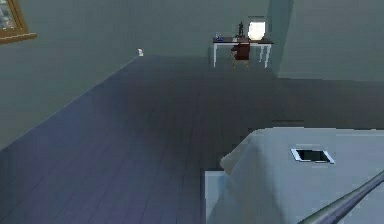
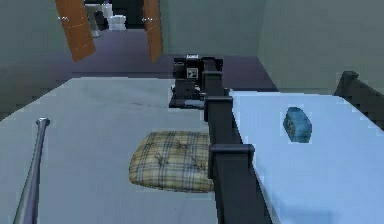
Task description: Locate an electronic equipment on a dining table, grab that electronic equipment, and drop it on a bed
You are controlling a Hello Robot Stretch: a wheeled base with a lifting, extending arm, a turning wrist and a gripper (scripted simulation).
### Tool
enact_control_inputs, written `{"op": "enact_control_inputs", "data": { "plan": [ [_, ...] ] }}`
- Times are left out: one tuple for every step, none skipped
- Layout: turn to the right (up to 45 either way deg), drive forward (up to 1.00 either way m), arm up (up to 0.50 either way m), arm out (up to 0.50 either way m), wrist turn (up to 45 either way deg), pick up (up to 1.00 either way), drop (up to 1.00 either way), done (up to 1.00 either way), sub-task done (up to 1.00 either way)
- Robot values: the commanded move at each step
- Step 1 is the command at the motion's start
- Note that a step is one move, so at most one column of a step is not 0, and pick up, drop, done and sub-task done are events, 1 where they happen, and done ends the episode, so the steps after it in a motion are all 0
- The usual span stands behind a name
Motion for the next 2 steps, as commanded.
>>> {"op": "enact_control_inputs", "data": {
  "plan": [
    [0.0, 0.00, -0.32, 0.00, 0.0, 0.00, 0.00, 0.00, 0.00],
    [0.0, 0.00, 0.00, 0.00, 0.0, 0.00, 1.00, 0.00, 0.00]
  ]
}}
